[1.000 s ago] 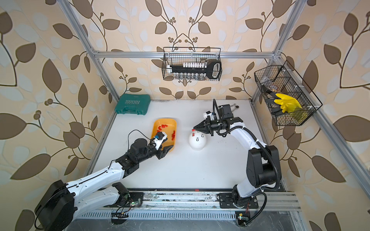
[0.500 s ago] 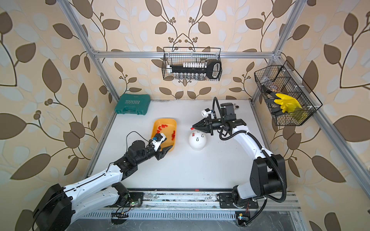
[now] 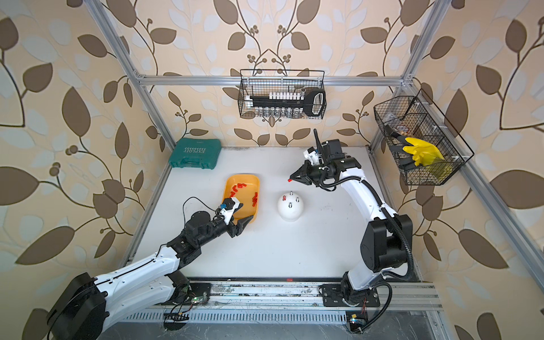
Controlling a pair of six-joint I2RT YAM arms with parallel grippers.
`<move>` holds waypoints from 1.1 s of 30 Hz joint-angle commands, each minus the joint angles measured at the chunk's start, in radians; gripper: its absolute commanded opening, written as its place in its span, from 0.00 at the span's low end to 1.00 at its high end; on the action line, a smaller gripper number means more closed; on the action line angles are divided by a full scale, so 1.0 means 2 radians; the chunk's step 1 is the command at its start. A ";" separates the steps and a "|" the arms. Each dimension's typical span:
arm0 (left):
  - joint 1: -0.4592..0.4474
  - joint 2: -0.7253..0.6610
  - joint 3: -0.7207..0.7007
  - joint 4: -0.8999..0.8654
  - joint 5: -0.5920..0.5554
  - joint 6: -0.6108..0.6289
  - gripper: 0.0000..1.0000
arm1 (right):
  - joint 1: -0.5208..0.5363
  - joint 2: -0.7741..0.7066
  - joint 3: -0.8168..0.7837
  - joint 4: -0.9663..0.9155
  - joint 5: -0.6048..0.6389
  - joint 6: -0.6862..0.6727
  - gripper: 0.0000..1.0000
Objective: Cover the protruding screws with screw protection sleeves
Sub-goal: Attach the screw protection sleeve to the screw.
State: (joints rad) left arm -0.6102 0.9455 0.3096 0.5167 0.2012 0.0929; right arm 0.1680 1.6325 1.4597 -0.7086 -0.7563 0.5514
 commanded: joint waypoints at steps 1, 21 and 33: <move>-0.005 0.010 0.005 0.049 0.009 -0.024 0.73 | 0.001 0.021 0.017 -0.049 0.085 -0.054 0.08; -0.005 0.053 0.024 0.050 0.029 -0.030 0.73 | 0.023 0.078 0.030 -0.045 0.129 -0.070 0.08; -0.005 0.050 0.025 0.044 0.032 -0.027 0.73 | 0.030 0.073 0.037 -0.038 0.138 -0.064 0.07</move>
State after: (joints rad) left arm -0.6102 1.0561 0.3267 0.5797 0.2420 0.0406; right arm 0.2291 1.7874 1.4998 -0.7864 -0.5022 0.4286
